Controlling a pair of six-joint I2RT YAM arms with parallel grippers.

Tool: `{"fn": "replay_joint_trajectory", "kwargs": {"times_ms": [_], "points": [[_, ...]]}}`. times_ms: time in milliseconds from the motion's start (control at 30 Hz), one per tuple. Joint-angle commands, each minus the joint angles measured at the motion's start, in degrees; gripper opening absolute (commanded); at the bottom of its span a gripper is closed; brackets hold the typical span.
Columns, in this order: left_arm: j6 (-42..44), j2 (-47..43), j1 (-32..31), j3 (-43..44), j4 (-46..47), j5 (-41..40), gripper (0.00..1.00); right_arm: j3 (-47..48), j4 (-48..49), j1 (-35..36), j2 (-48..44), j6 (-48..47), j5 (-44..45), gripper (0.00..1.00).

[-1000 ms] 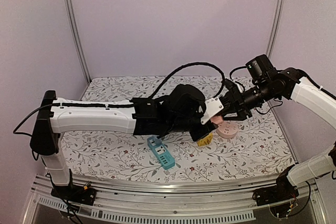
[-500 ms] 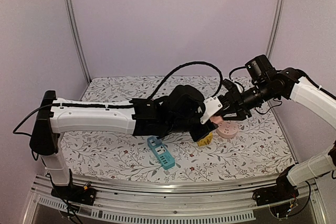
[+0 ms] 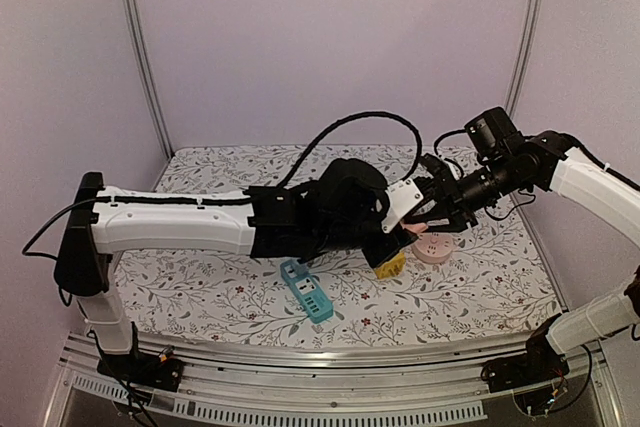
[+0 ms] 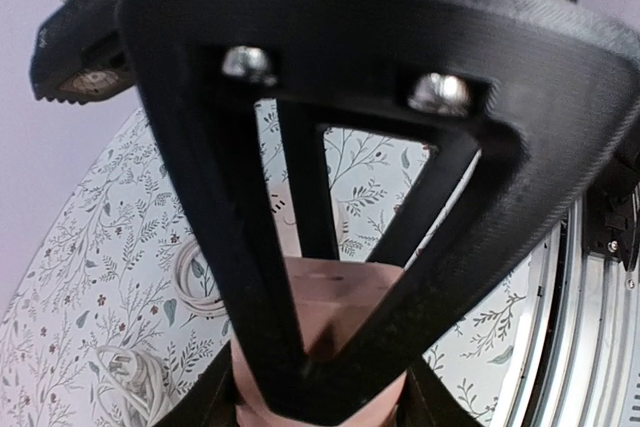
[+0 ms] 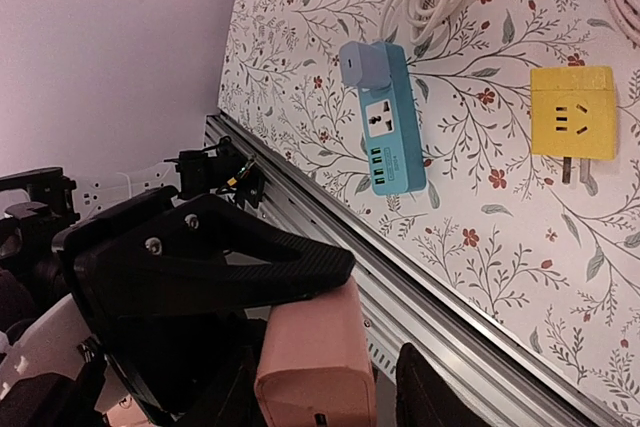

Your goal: Insert the plug

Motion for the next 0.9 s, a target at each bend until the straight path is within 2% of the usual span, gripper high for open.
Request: {"fn": "replay_joint_trajectory", "kwargs": {"times_ms": [0, 200, 300, 333, 367, 433, 467, 567, 600, 633, 867], "points": [[-0.50, -1.90, -0.41, -0.22, 1.19, 0.54, 0.00, -0.88, 0.52, 0.38, 0.17, -0.93, -0.71, 0.41], [-0.74, -1.41, -0.59, 0.07, 1.04, 0.48, 0.00, -1.13, 0.41, 0.36, 0.08, -1.14, -0.79, 0.26], [-0.72, -1.14, -0.59, 0.45, 0.99, 0.42, 0.00, -0.94, 0.10, 0.41, 0.00, -1.23, -0.60, 0.11], [-0.71, -1.12, -0.61, 0.62, 0.92, 0.44, 0.06, -0.69, -0.09, 0.41, -0.01, -1.36, -0.46, 0.05], [-0.71, -1.12, -0.61, 0.73, 0.77, 0.41, 0.20, -0.44, -0.42, 0.41, -0.01, -1.44, -0.20, 0.01], [-0.56, -1.47, -0.75, 0.35, 0.96, 0.14, 0.50, -0.01, -0.96, 0.36, -0.01, -1.59, 0.26, 0.00], [-0.32, -1.81, -0.95, -0.13, 1.22, -0.60, 0.60, 0.26, -1.16, 0.42, -0.01, -1.62, 0.46, 0.00], [0.23, -3.66, -1.40, -2.08, 1.92, -1.92, 0.78, 0.67, -1.63, 0.43, -0.30, -1.47, 1.47, 0.00], [0.07, -4.46, -1.42, -2.79, 1.98, -2.15, 0.93, 0.77, -1.56, 0.44, -0.39, -1.32, 1.83, 0.00], [-0.06, -5.28, -1.44, -3.63, 1.99, -2.19, 0.99, 0.90, -1.57, 0.43, -0.50, -1.22, 2.13, 0.00], [-2.66, -12.85, -1.26, -10.96, 0.69, -3.66, 1.00, 4.62, -3.49, 0.41, 2.01, -3.60, 6.11, 0.00]]}}
